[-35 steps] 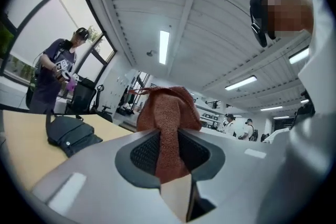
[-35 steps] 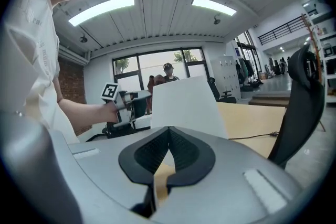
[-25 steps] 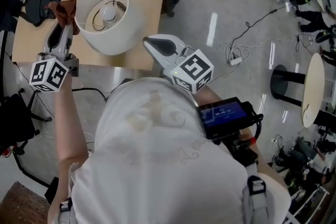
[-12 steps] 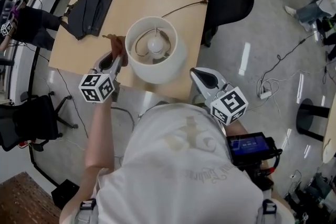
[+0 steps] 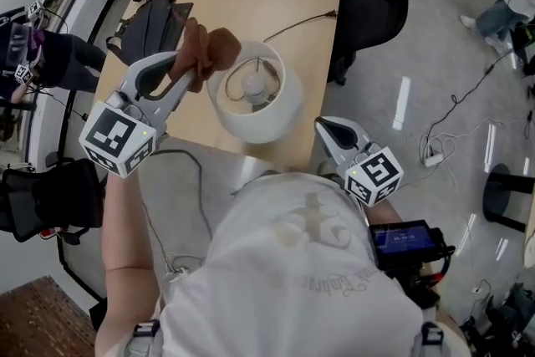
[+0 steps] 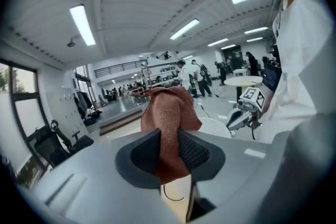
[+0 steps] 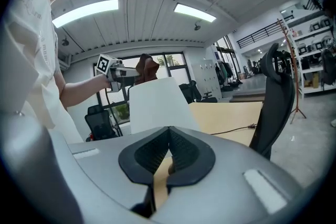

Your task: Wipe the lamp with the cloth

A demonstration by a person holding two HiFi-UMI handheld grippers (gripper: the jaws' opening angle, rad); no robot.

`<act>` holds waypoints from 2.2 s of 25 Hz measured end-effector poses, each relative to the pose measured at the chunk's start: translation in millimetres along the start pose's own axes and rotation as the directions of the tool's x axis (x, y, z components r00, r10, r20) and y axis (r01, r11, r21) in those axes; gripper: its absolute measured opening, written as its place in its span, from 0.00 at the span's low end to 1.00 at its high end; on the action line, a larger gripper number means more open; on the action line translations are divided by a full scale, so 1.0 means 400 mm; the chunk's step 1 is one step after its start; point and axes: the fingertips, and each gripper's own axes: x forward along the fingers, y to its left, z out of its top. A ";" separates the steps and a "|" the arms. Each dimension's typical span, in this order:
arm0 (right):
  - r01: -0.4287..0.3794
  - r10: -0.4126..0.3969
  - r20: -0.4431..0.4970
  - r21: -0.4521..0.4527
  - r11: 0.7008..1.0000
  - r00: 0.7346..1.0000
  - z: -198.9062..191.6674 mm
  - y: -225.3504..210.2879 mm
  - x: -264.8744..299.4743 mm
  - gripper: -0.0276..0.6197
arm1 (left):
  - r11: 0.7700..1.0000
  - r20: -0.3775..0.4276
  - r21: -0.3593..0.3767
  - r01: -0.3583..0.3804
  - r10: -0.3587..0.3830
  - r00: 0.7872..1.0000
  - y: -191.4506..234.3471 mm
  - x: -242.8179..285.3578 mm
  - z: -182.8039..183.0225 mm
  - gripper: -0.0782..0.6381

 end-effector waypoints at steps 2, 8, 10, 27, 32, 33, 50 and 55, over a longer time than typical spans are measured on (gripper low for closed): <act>0.001 -0.001 0.008 0.002 1.000 1.000 0.001 -0.004 -0.003 0.06 | 0.993 -0.084 0.082 0.079 -0.072 0.994 -0.044 0.032 0.016 0.24; 0.012 -0.012 0.012 0.016 1.000 1.000 -0.002 -0.023 -0.015 0.06 | 0.942 -0.463 0.109 0.317 -0.235 0.855 -0.128 0.158 -0.074 0.24; 0.018 -0.018 0.009 0.031 0.999 1.000 -0.008 -0.034 -0.030 0.06 | 0.930 -0.572 0.142 0.338 -0.202 0.795 -0.139 0.193 -0.104 0.24; 0.031 -0.030 -0.010 0.078 0.996 1.000 -0.017 -0.038 -0.010 0.06 | 0.782 -0.907 0.140 0.608 -0.144 0.395 -0.130 0.141 -0.253 0.24; 0.029 -0.031 0.023 0.073 0.997 0.999 0.021 -0.058 0.025 0.06 | 0.823 -0.833 0.336 0.458 0.033 0.552 -0.034 0.211 -0.177 0.24; 0.040 -0.042 0.025 0.076 0.996 0.999 0.023 -0.065 0.024 0.06 | 0.820 -0.820 0.339 0.461 0.017 0.572 -0.040 0.223 -0.169 0.24; 0.178 -0.180 -0.001 0.136 0.975 0.984 -0.044 -0.145 -0.052 0.06 | 0.765 -0.668 0.218 0.606 -0.336 0.664 -0.163 0.322 -0.024 0.24; 0.187 -0.188 -0.003 0.127 0.974 0.982 -0.052 -0.161 -0.055 0.06 | 0.859 -0.467 0.165 0.484 -0.365 0.806 -0.132 0.336 0.018 0.24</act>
